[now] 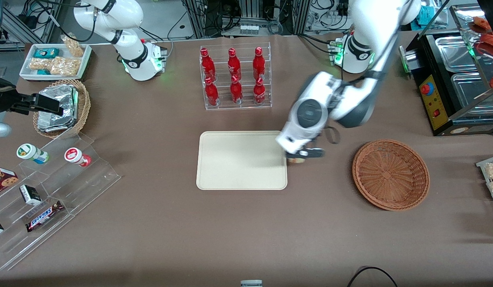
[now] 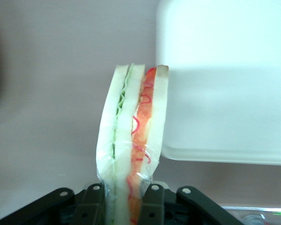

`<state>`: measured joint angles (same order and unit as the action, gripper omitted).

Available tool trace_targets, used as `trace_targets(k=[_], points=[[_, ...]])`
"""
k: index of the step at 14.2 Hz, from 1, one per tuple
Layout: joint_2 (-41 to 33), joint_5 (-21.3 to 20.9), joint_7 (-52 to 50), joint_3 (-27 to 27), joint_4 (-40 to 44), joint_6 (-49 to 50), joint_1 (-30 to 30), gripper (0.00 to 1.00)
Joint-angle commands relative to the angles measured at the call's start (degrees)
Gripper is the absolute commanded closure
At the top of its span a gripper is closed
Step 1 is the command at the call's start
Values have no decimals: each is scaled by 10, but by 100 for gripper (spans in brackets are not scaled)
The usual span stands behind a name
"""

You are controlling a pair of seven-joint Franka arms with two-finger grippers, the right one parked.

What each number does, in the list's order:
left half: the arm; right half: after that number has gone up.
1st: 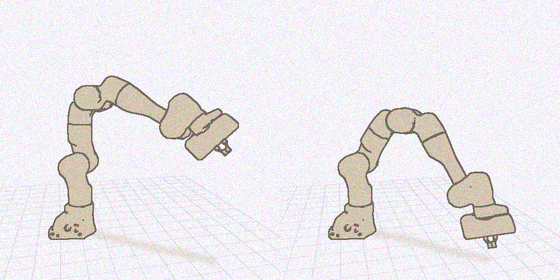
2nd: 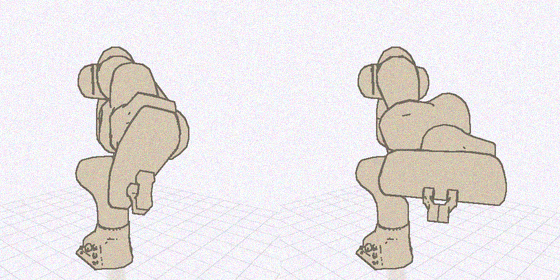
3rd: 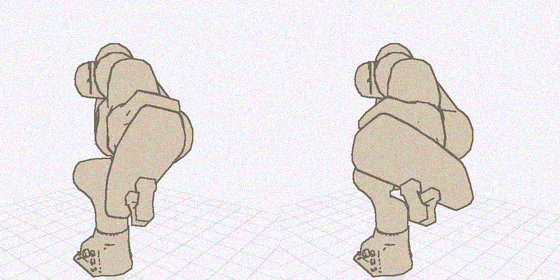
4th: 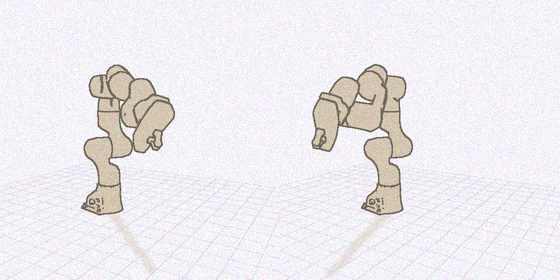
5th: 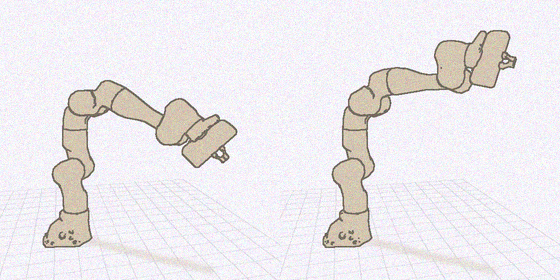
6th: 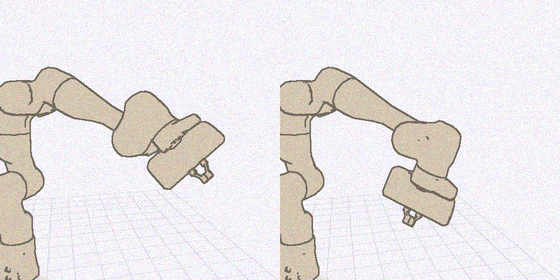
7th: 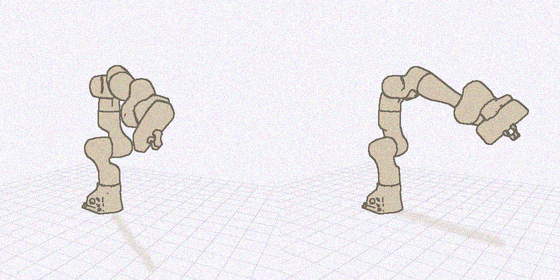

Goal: Place sandwich from basket to tray
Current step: 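Lift the sandwich and carry it with the left gripper over the cream tray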

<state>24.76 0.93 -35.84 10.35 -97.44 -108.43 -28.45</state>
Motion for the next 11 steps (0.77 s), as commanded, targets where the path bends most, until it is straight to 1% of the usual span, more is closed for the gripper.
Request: trace_targets(k=[1, 3, 5, 7, 11], points=[[93, 6, -38, 3, 123, 10, -52, 75], [136, 5, -69, 2, 171, 9, -82, 75], [163, 2, -91, 2, 193, -1, -94, 75], [182, 0, -103, 2, 196, -30, -100, 74], [209, -2, -130, 0, 199, -55, -113, 72]])
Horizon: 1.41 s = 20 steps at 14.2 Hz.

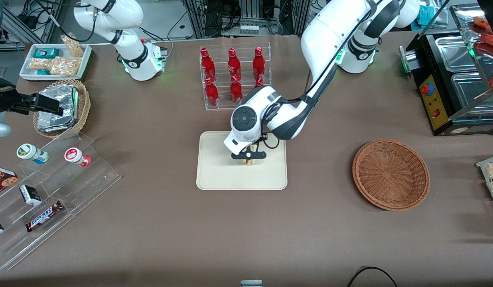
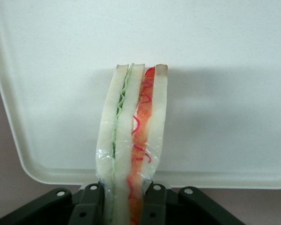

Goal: Place sandwich from basket to tray
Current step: 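Lift the sandwich and carry it with the left gripper over the cream tray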

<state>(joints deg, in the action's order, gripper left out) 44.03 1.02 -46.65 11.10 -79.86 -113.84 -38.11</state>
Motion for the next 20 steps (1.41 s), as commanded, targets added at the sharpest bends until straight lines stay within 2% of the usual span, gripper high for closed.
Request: trace_targets(k=[1, 2, 4, 5, 6, 7, 14, 18, 20], points=[[22, -3, -23, -8, 26, -1, -20, 71], [26, -3, -33, -8, 33, -1, -23, 70], [36, -3, -40, -8, 44, -2, -23, 53], [38, -5, -41, -8, 48, -2, -23, 41], [40, -10, -41, -8, 48, -2, -23, 15], [40, -20, -41, -8, 48, -2, -23, 0], [23, -28, -41, -25, 49, 1, -18, 0], [-39, -25, -35, -63, 40, 38, -7, 0], [-77, -21, -33, -64, 35, 70, 29, 0]])
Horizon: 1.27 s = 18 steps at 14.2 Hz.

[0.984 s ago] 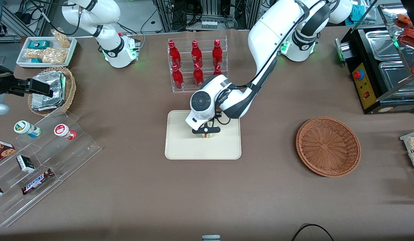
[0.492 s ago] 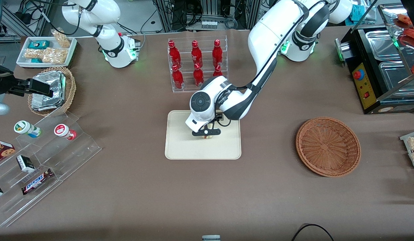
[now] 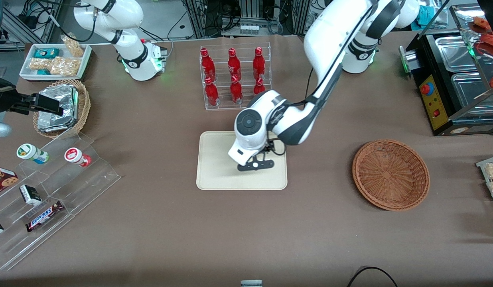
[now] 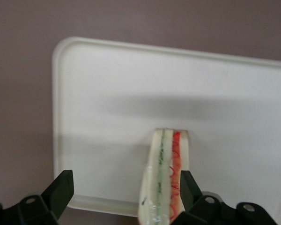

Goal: Place sandwich from basket to tray

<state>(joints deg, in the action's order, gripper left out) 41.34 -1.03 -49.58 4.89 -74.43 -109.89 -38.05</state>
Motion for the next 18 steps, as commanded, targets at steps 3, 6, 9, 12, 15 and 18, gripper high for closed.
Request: trace_targets(k=[3, 6, 9, 12, 15, 18], points=[[-122, 13, 46, -1, -68, 55, 87, 0], [-173, 31, 135, -1, -78, 139, 156, 0], [-230, 31, 235, -1, -76, 249, 221, 0], [-276, 24, 295, -3, -74, 325, 271, 0], [-314, 11, 317, -9, -79, 376, 297, 0], [-342, 8, 359, -12, -78, 413, 335, 0]])
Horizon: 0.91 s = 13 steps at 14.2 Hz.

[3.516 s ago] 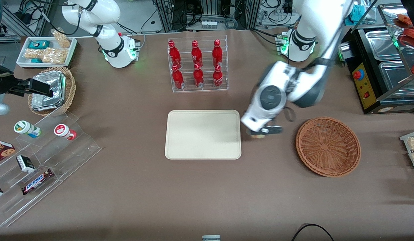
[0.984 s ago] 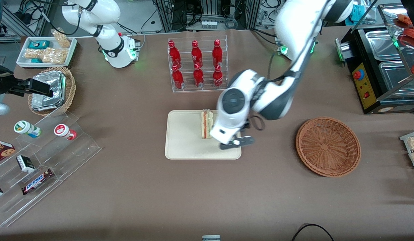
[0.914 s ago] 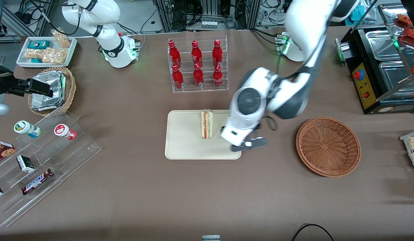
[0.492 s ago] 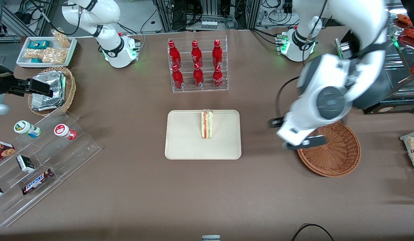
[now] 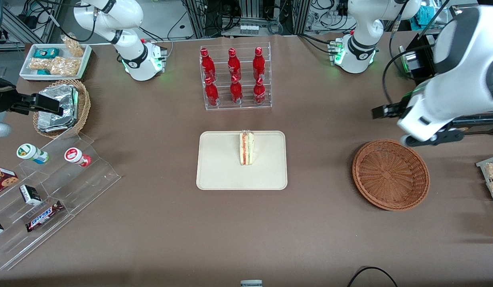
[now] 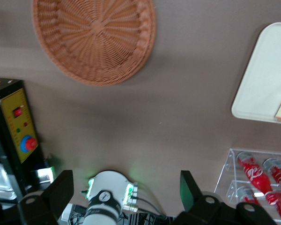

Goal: Place sandwich from basket to tray

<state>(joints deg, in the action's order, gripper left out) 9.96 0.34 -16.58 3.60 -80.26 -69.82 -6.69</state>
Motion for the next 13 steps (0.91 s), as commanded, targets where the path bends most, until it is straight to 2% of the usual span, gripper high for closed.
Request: trace_targets(k=[1, 4, 13], points=[[-33, -7, 37, -3, -17, 24, 26, 0], [-51, -9, 60, -20, -13, 31, 59, 0], [-37, 17, 59, -19, 4, 11, 59, 0]])
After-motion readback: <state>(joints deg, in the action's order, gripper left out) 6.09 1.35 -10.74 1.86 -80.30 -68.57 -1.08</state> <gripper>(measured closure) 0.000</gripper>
